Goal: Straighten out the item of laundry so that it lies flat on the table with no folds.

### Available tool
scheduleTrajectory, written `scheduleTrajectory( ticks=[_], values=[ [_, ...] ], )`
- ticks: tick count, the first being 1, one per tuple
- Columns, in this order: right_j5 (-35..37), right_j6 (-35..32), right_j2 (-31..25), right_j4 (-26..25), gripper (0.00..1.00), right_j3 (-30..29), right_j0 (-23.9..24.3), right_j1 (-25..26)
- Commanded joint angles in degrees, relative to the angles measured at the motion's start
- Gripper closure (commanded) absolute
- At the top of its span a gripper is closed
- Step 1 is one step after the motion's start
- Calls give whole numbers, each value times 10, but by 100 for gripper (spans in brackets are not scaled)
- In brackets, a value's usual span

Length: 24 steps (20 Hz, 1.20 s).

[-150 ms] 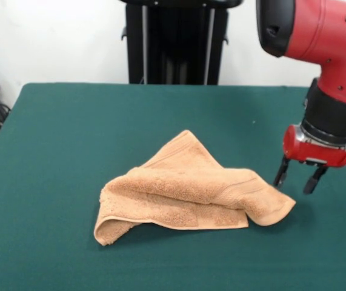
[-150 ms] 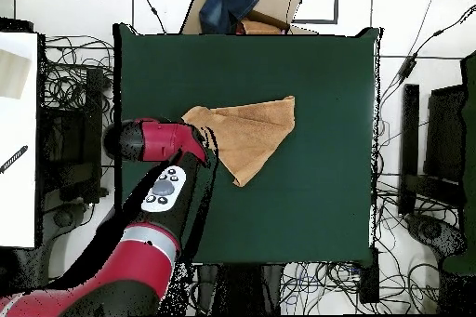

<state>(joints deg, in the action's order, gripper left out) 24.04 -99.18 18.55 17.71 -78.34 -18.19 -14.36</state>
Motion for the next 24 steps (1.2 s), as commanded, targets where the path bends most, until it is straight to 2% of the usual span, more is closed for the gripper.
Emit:
scheduleTrajectory(
  ticks=[1, 13, 24],
  values=[
    [-11, -132, -46, 17, 0, -21, 4, 16],
    [39, -139, -29, 19, 0, -24, -8, -9],
    [9, -134, -44, 20, 0, -7, 4, 22]
  ],
)
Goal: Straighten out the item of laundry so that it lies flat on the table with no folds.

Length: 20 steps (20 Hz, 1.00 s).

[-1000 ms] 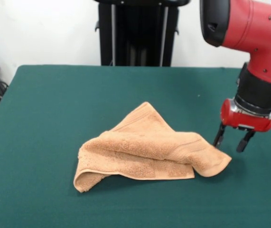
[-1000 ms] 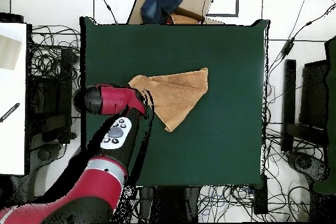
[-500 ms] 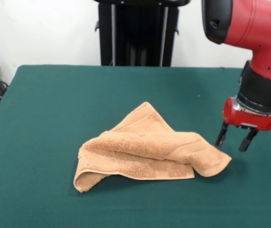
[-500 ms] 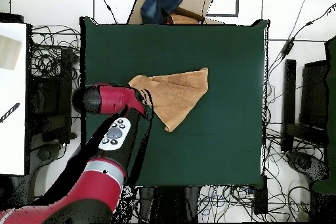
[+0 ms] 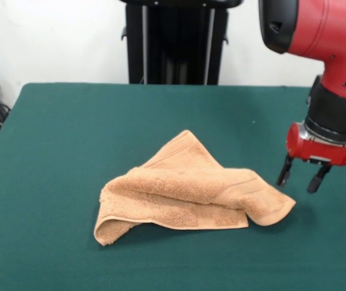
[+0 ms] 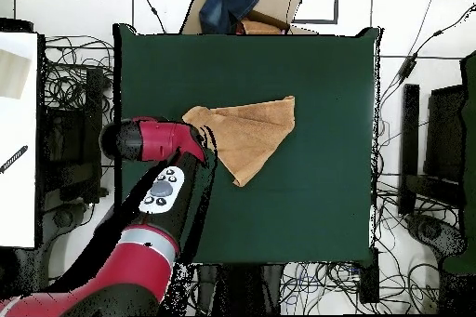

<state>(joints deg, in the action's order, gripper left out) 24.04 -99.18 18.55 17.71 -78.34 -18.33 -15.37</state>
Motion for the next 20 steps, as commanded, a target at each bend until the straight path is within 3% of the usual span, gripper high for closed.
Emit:
scheduleTrajectory(
  ticks=[1, 13, 20],
  values=[
    [10, -134, -43, 20, 0, -4, 4, 35],
    [3, -143, -39, 26, 0, 19, 1, 54],
    [-77, -168, -43, 35, 0, -10, 1, 45]
  ],
)
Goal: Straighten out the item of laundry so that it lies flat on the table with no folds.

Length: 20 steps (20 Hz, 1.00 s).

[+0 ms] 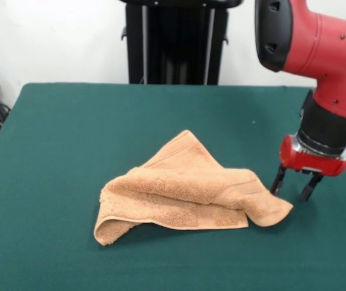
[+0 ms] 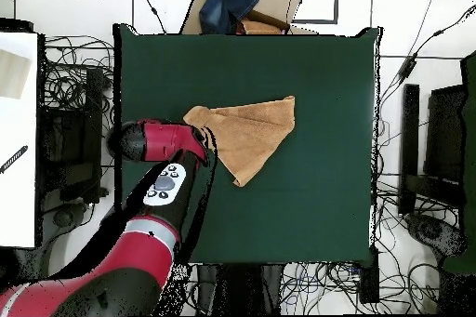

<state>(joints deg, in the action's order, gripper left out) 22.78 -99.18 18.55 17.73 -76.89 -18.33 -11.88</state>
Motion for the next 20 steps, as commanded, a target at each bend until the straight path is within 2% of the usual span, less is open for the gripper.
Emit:
scheduleTrajectory(
  ticks=[1, 2, 3, 12, 15, 20],
  values=[
    [-64, -171, -39, 37, 0, -25, -1, 11],
    [-64, -174, -36, 39, 0, -25, -4, 12],
    [-64, -177, -33, 41, 100, -25, -7, 13],
    [-33, -175, -15, 60, 100, -21, -17, 15],
    [8, -170, -11, 64, 100, -9, -18, 20],
    [-21, -169, -9, 68, 100, -16, -23, 17]
  ],
)
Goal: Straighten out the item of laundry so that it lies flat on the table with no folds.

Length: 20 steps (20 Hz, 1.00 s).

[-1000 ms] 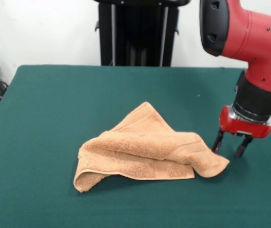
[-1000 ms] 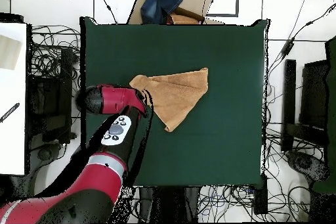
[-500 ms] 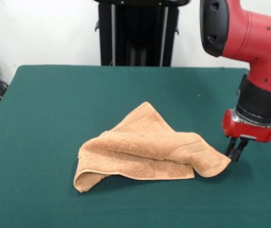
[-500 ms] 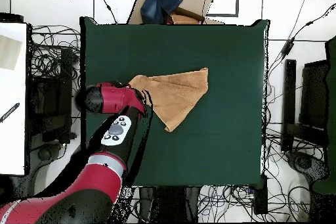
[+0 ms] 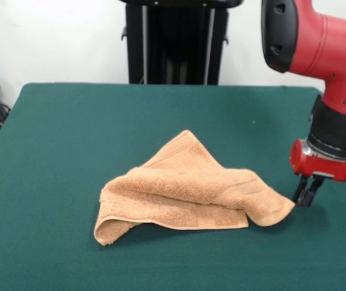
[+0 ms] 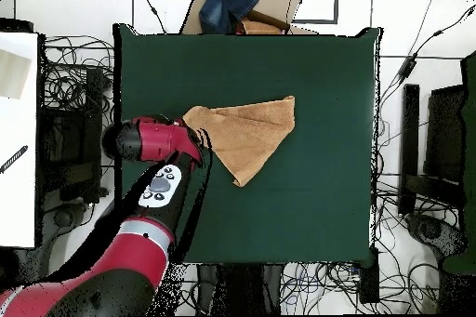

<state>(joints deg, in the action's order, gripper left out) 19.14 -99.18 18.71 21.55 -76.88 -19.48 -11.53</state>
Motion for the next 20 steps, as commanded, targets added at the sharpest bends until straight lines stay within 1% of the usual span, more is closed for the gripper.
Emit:
scheduleTrajectory(
  ticks=[1, 2, 20],
  values=[
    [12, -169, -11, 31, 100, -18, -11, 12],
    [7, -166, -11, 33, 0, -20, -12, 12],
    [22, -148, -36, 40, 0, -16, 11, 17]
  ],
)
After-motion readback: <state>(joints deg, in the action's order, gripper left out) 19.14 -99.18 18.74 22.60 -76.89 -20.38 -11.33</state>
